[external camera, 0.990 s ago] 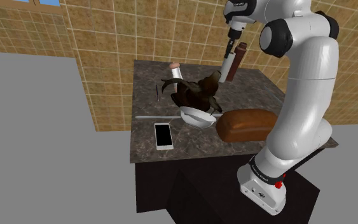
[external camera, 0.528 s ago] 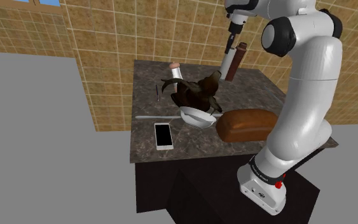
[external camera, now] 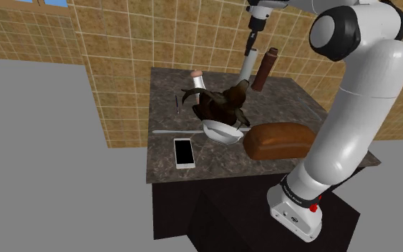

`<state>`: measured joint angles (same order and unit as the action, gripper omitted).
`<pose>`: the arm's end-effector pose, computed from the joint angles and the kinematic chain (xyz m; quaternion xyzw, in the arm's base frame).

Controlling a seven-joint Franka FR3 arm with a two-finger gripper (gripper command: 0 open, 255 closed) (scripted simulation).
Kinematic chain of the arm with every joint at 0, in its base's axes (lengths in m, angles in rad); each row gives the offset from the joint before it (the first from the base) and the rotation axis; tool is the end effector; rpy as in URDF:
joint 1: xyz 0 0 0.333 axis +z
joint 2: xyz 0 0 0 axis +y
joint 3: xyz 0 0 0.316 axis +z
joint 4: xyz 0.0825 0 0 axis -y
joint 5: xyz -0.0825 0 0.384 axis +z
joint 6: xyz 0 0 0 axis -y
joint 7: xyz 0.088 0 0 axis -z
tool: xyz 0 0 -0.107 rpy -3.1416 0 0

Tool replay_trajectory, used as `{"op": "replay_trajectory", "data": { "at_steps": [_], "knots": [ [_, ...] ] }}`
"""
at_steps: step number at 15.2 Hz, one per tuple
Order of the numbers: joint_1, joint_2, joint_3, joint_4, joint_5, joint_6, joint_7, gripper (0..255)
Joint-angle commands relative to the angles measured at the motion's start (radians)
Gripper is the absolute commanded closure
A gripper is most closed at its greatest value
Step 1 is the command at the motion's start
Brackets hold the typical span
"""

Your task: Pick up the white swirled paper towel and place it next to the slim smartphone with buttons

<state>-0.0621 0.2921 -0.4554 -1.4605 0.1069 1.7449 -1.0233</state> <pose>0.5822 -0.2785 0.5319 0.9680 0.2506 0.0004 0.0153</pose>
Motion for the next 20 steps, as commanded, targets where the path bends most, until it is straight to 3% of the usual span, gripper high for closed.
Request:
{"op": "replay_trajectory", "data": {
  "at_steps": [1, 10, 11, 12, 20],
  "knots": [
    [0.039, -0.048, 0.009, -0.043, -0.024, -0.001, 0.048, 255],
    [0.175, -0.172, 0.08, -0.087, -0.089, -0.07, 0.256, 255],
    [0.164, -0.166, 0.073, -0.092, -0.086, -0.059, 0.236, 255],
    [0.164, -0.166, 0.073, -0.092, -0.086, -0.059, 0.236, 0],
    [0.137, -0.253, 0.043, -0.457, -0.102, 0.293, 0.196, 0]
  ]
}}
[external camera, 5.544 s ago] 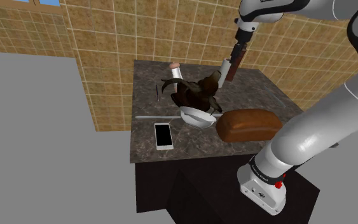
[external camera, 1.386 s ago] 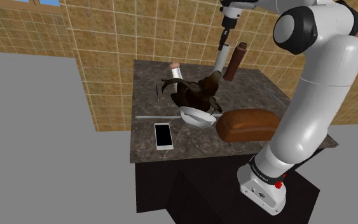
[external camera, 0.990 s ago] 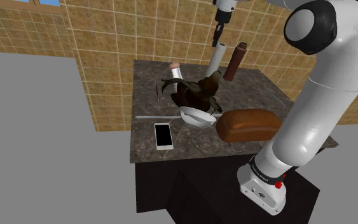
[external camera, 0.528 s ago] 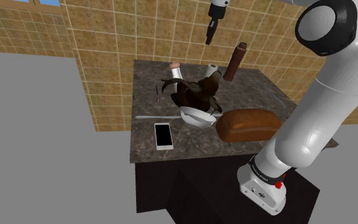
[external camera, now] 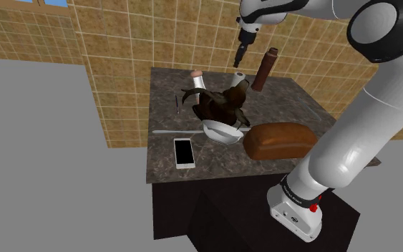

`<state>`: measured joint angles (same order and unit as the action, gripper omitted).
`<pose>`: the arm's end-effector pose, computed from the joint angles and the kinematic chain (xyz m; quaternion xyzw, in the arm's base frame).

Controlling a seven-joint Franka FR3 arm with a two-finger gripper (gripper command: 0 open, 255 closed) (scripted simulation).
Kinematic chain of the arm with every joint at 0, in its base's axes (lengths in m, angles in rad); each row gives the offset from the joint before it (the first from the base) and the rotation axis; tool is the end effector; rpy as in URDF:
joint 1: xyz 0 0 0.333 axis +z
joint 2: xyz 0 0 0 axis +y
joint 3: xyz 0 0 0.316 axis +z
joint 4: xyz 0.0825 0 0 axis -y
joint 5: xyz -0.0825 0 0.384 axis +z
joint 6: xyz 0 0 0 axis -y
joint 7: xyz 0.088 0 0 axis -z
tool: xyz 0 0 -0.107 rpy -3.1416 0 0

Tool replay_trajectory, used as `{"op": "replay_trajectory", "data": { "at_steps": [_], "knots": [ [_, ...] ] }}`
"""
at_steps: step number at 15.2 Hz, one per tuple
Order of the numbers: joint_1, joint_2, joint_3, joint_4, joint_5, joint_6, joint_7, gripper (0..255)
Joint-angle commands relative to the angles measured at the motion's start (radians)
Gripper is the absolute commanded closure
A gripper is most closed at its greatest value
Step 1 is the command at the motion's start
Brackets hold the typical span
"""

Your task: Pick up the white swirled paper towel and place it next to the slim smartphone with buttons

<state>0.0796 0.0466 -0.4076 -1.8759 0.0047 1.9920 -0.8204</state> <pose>0.5508 -0.1838 0.4915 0.9693 0.2432 0.0270 0.0258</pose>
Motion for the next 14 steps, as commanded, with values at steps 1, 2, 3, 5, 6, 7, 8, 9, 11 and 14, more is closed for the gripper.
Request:
{"op": "replay_trajectory", "data": {
  "at_steps": [1, 2, 3, 5, 6, 7, 8, 9, 11, 14],
  "knots": [
    [-0.01, -0.008, -0.009, -0.076, 0.003, 0.088, -0.016, 0],
    [-0.015, -0.007, -0.014, -0.109, 0.006, 0.13, -0.026, 0],
    [-0.02, -0.005, -0.018, -0.138, 0.011, 0.169, -0.036, 0],
    [-0.021, 0.009, -0.018, -0.15, 0.019, 0.193, -0.041, 0],
    [-0.022, 0.016, -0.018, -0.156, 0.022, 0.206, -0.043, 0],
    [-0.022, 0.023, -0.018, -0.162, 0.026, 0.218, -0.046, 0],
    [-0.023, 0.03, -0.018, -0.167, 0.031, 0.23, -0.049, 0],
    [-0.024, 0.038, -0.018, -0.172, 0.035, 0.242, -0.052, 0],
    [-0.025, 0.05, -0.017, -0.18, 0.042, 0.261, -0.057, 0],
    [-0.025, 0.05, -0.017, -0.18, 0.042, 0.261, -0.057, 0]
  ]
}}
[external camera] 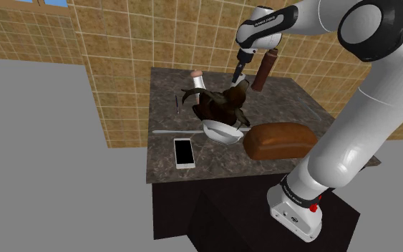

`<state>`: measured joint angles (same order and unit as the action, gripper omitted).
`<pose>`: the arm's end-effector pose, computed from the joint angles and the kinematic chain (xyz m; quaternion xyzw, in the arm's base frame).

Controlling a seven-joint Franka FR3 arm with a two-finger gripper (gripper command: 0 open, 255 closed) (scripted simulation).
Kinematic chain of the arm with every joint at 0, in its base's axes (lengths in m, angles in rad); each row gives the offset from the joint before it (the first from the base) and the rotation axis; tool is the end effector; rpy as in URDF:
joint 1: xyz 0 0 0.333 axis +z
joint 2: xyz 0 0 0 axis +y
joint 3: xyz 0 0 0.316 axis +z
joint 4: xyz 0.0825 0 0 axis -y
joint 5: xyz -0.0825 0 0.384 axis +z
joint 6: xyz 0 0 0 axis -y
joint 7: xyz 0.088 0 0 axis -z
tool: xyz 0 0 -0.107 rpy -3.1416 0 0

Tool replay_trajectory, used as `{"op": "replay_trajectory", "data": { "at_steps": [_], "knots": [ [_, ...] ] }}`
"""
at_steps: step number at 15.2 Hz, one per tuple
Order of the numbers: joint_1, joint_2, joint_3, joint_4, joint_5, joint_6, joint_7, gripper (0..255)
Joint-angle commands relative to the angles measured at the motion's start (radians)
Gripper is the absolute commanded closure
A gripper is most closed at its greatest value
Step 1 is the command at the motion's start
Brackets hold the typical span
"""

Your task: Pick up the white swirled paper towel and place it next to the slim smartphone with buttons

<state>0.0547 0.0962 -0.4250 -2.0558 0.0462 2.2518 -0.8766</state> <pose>0.5391 -0.2038 0.4049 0.9695 0.2388 0.0435 0.0326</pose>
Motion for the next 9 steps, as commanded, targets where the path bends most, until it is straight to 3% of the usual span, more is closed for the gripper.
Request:
{"op": "replay_trajectory", "data": {
  "at_steps": [1, 5, 6, 9],
  "knots": [
    [0.0, 0.001, 0.0, 0.0, 0.001, 0.001, 0.0, 0],
    [0.0, 0.001, 0.0, 0.0, 0.0, 0.001, 0.0, 0],
    [0.0, 0.001, 0.0, 0.0, 0.0, 0.001, 0.0, 255],
    [0.0, 0.0, 0.0, 0.0, 0.0, 0.001, 0.0, 255]
  ]
}}
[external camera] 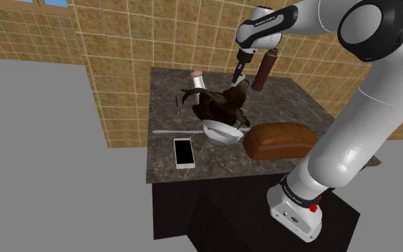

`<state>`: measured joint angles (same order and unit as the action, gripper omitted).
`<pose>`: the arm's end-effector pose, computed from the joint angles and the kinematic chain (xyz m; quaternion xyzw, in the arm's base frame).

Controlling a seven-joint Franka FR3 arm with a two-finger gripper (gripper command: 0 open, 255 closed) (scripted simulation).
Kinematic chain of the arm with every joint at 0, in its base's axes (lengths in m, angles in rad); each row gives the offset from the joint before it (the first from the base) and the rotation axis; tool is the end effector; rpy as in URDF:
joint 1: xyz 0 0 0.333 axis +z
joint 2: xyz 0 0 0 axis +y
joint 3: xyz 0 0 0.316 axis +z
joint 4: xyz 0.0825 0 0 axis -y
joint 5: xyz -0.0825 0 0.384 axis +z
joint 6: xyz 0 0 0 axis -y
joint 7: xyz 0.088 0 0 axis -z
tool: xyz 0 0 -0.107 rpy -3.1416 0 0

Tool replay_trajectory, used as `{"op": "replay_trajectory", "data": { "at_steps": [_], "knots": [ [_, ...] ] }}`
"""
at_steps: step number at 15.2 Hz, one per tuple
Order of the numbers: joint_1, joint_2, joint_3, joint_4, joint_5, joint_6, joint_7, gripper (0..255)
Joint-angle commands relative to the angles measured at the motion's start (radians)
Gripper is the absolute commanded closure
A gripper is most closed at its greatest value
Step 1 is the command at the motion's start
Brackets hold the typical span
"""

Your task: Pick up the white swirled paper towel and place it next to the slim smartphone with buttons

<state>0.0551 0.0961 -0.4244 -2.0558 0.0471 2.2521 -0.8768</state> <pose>0.5394 -0.2033 0.4049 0.9694 0.2391 0.0440 0.0323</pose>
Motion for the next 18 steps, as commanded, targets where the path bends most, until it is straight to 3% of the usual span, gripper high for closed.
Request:
{"op": "replay_trajectory", "data": {
  "at_steps": [1, 6, 18],
  "knots": [
    [0.0, 0.001, -0.001, 0.0, -0.001, 0.001, 0.0, 255],
    [-0.001, 0.001, -0.001, 0.0, 0.0, 0.001, 0.0, 255],
    [0.005, -0.059, -0.002, 0.099, -0.034, -0.152, 0.022, 255]
  ]
}}
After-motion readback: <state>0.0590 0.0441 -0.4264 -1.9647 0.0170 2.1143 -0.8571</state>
